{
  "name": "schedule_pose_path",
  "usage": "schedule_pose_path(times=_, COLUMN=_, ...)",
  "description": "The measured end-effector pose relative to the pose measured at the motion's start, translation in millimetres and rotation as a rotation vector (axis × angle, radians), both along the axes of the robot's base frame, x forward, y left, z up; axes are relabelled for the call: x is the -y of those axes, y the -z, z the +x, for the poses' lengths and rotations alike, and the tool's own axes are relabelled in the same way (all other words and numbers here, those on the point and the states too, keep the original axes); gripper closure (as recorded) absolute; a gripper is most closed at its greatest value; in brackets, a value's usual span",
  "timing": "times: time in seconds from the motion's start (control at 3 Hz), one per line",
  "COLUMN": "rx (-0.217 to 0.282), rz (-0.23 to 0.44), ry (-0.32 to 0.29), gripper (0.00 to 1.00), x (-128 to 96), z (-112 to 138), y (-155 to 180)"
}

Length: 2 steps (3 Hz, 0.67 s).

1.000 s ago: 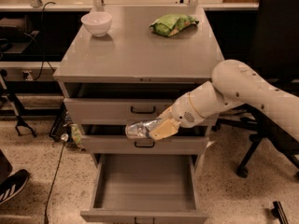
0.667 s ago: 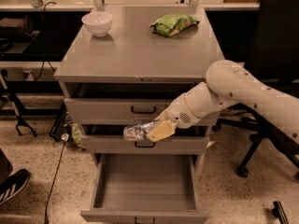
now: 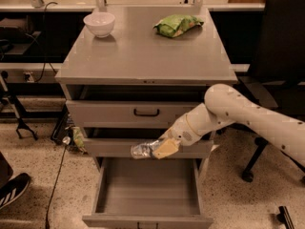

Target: Place redbull can into bottom drawer

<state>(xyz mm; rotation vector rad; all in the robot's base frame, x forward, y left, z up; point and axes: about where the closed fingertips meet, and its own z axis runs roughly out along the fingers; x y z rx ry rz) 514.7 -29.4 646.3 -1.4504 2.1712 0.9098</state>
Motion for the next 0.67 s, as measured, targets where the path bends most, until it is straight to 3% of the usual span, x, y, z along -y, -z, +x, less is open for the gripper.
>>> schedule_pose_path(times=0.33, rx=-0.015, rz=0.081, ry=0.035, gripper=1.00, x=8.8, z=1.8, y=56.9)
schedule_pose_path(times=0.67, rx=-0.021, rz=0.078, ry=0.029, gripper=1.00, x=8.4, z=0.8, y=61.2)
